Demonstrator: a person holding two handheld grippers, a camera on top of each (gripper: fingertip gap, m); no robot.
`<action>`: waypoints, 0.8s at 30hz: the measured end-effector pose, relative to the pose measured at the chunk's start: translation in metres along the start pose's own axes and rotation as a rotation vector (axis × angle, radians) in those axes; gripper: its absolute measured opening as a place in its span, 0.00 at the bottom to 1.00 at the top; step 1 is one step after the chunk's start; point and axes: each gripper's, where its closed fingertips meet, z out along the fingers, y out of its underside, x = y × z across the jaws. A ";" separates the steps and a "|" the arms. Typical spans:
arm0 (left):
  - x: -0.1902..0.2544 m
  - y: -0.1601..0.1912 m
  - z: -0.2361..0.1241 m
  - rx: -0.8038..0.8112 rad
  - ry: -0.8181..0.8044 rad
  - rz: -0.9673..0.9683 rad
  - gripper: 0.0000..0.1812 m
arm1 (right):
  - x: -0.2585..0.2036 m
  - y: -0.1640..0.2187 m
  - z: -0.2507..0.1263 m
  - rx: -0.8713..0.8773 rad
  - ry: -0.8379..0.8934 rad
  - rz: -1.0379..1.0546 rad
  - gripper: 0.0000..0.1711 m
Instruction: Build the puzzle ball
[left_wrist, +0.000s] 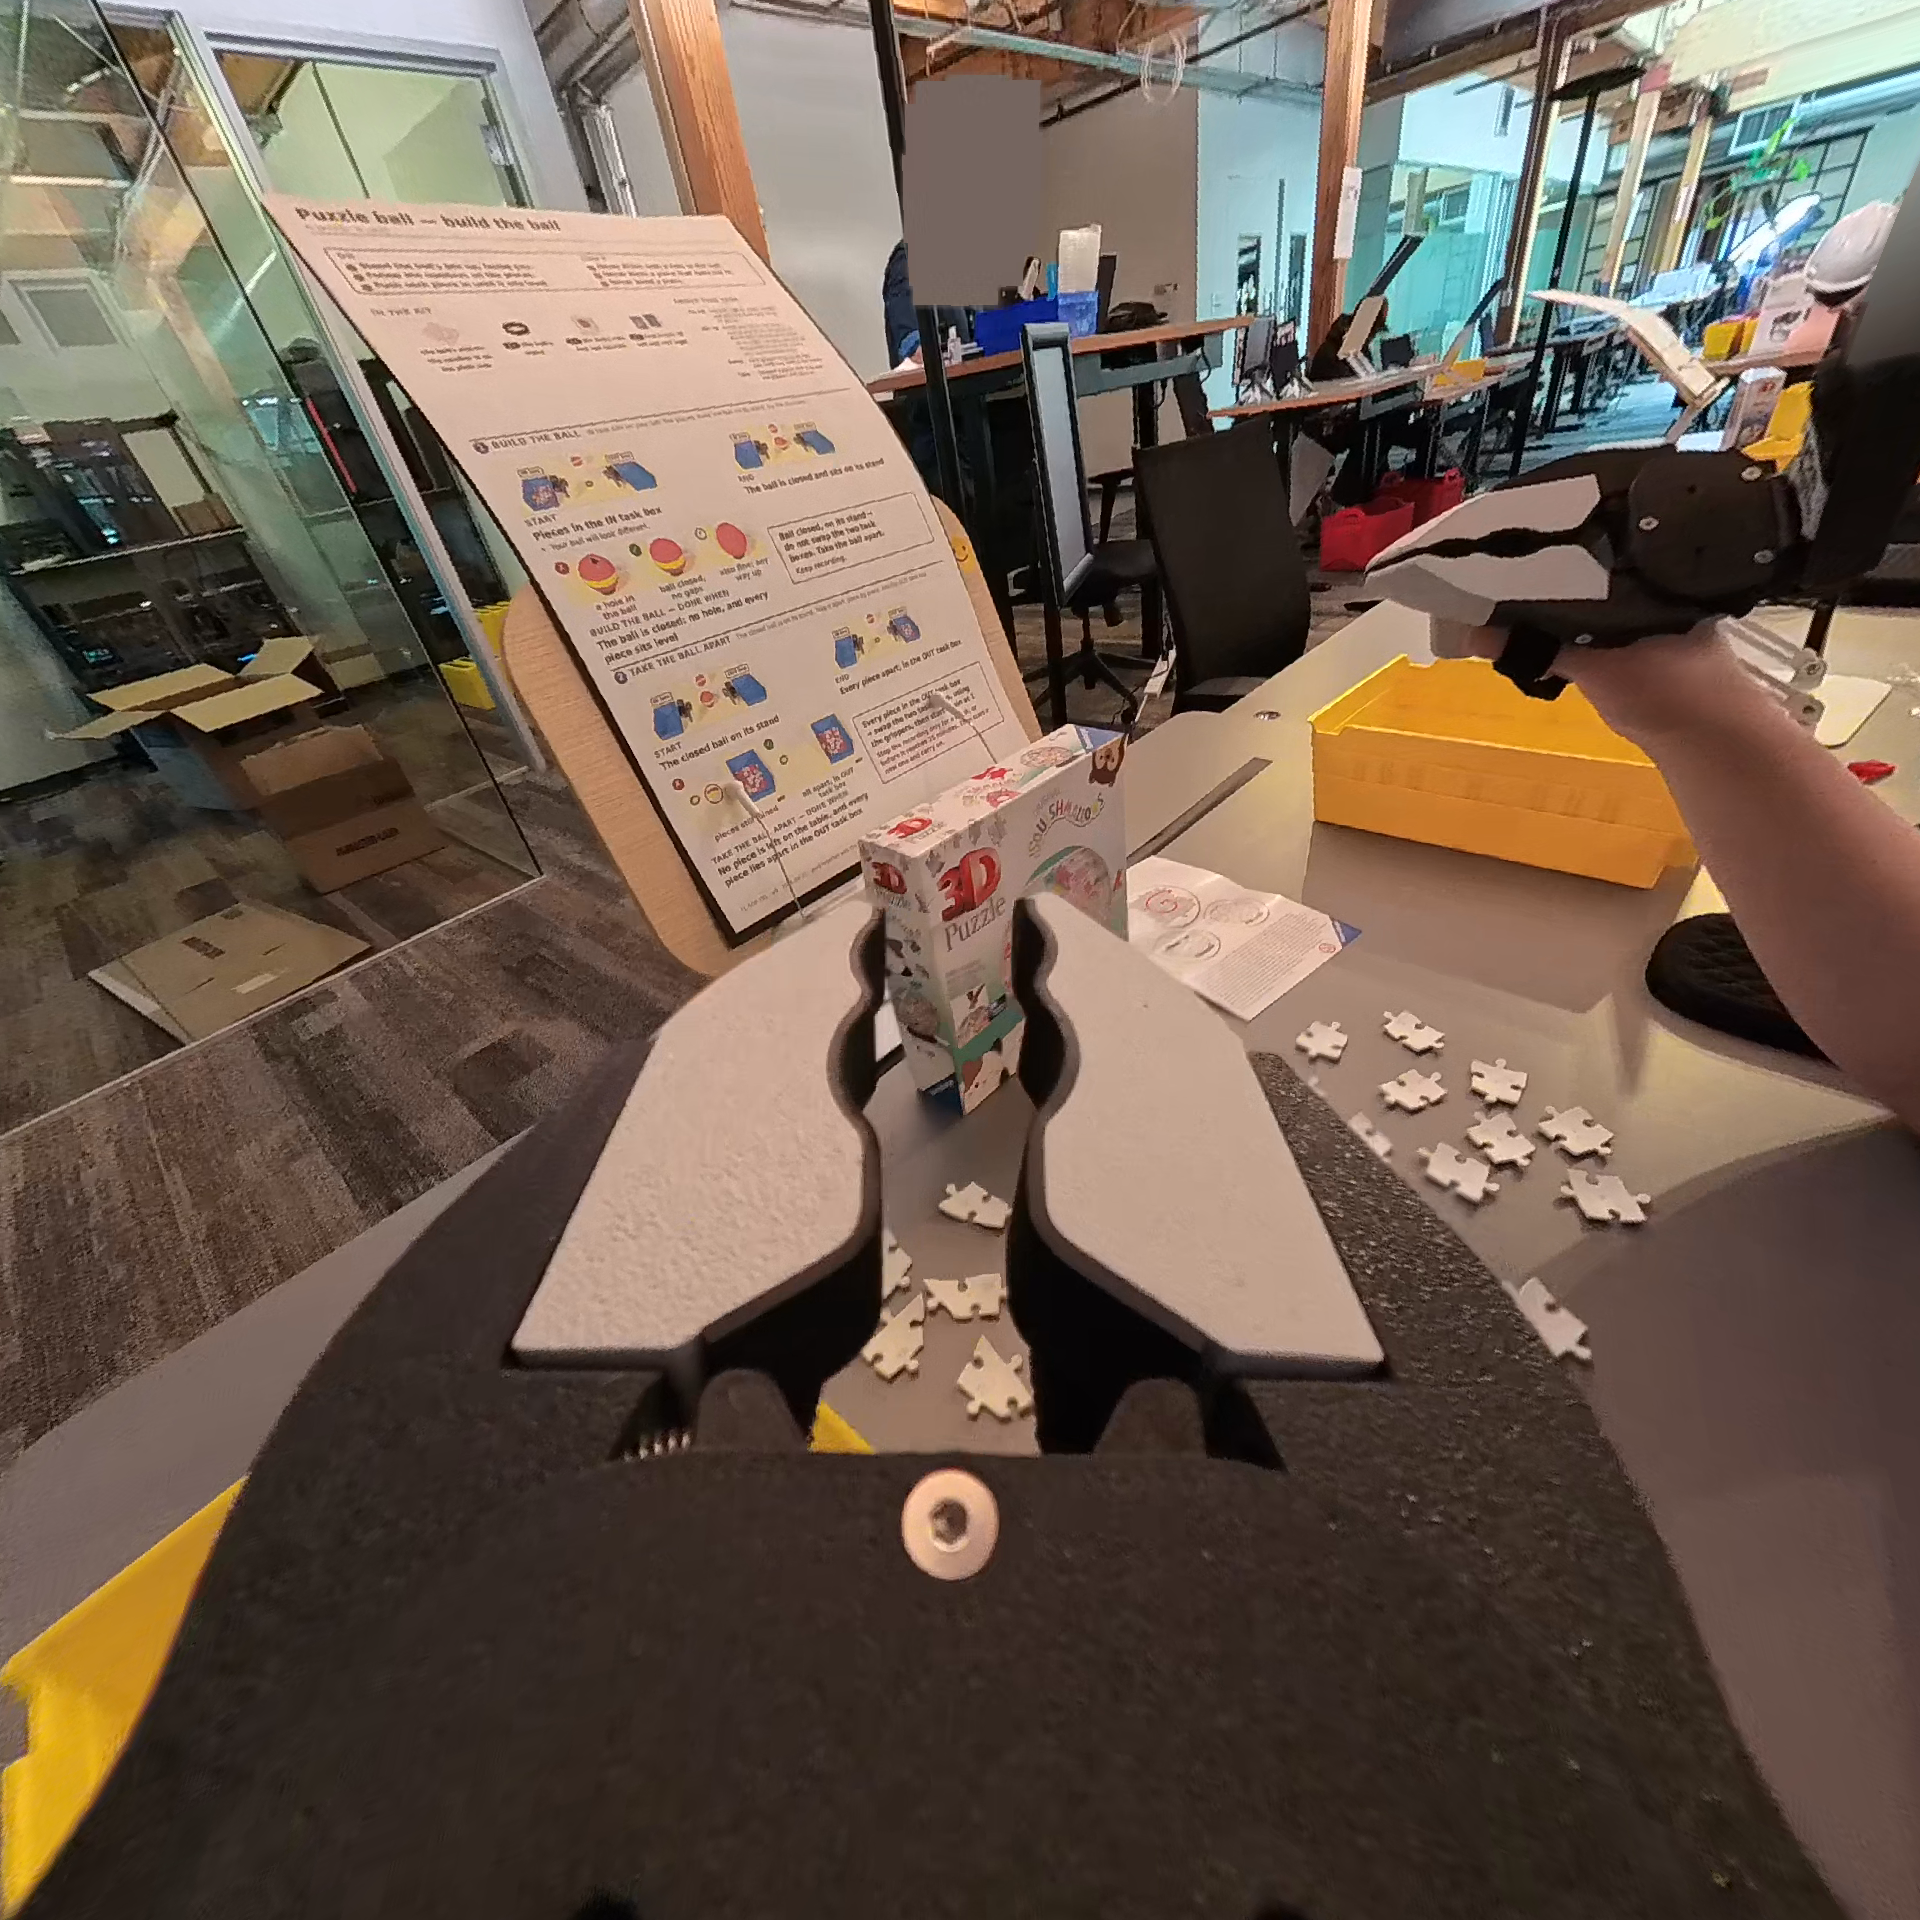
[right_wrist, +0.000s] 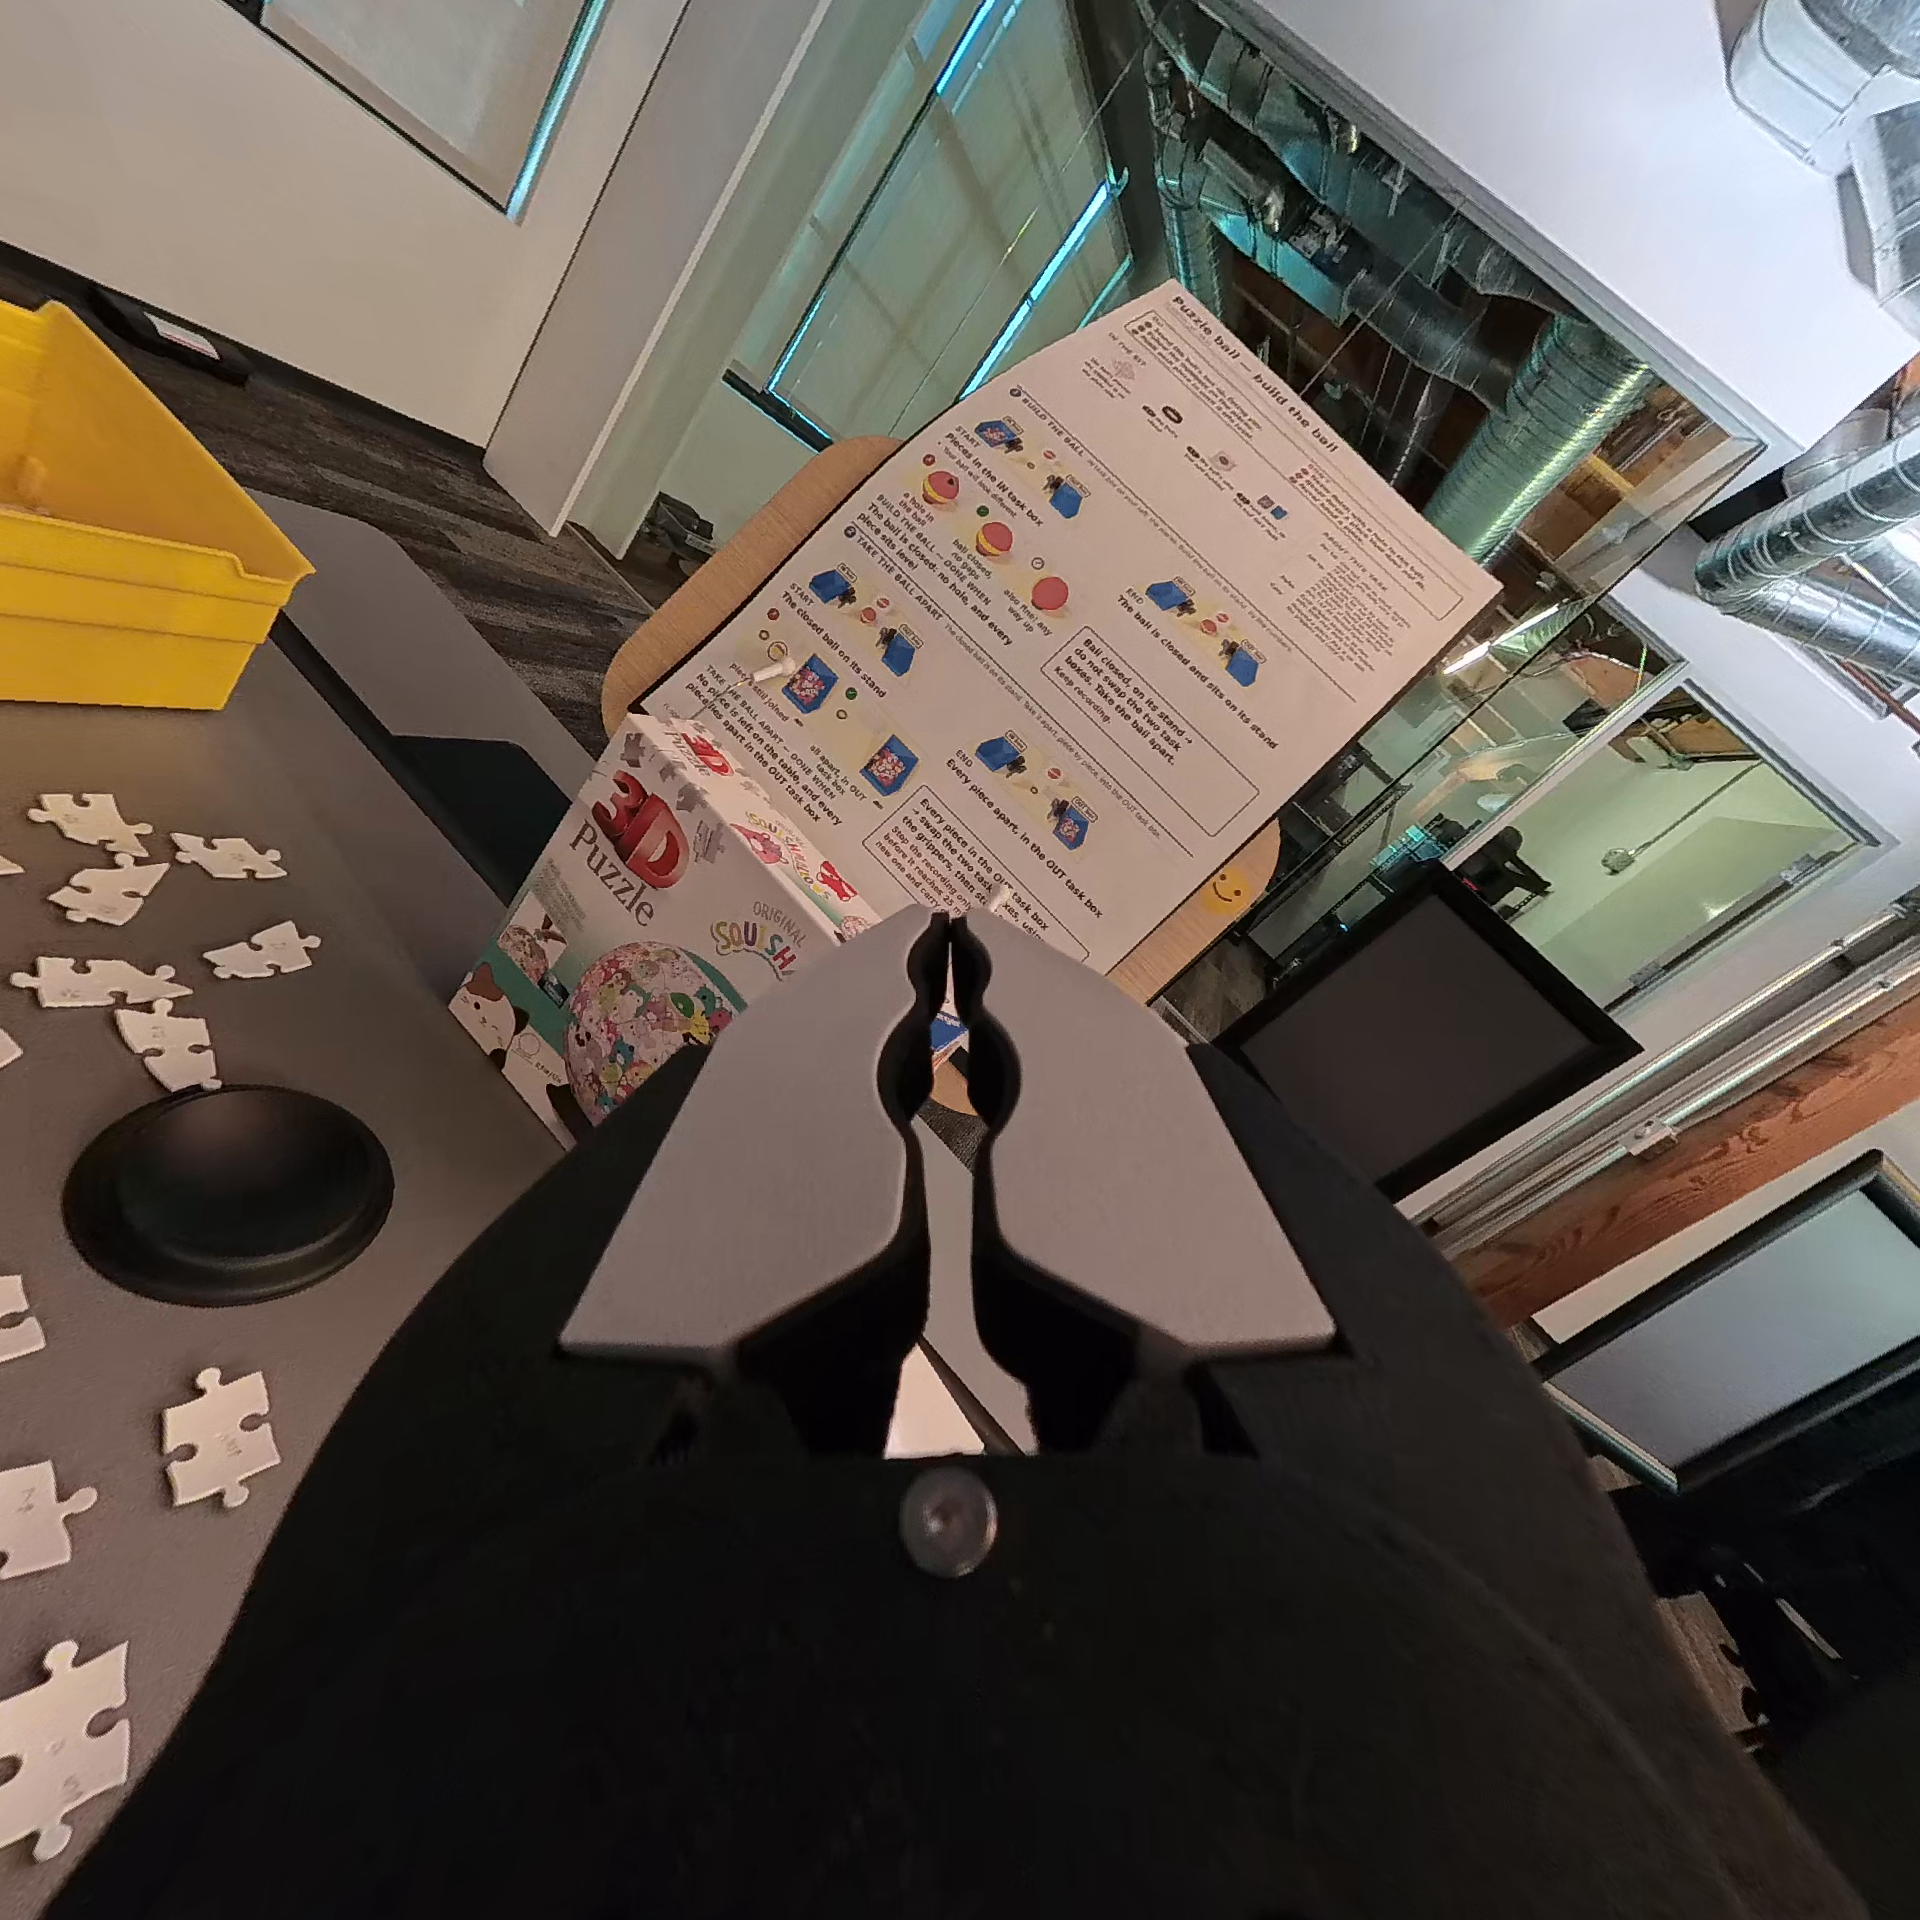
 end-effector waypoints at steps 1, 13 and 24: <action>-0.001 0.003 0.000 -0.019 -0.008 0.007 0.12 | 0.000 0.000 0.000 -0.002 -0.001 -0.001 0.01; -0.093 0.099 -0.041 -0.651 -0.439 0.220 0.18 | -0.002 0.005 0.002 -0.022 -0.015 -0.006 0.01; -0.120 0.234 -0.021 -1.081 -0.239 0.033 0.15 | -0.006 0.014 0.009 -0.051 -0.028 -0.011 0.01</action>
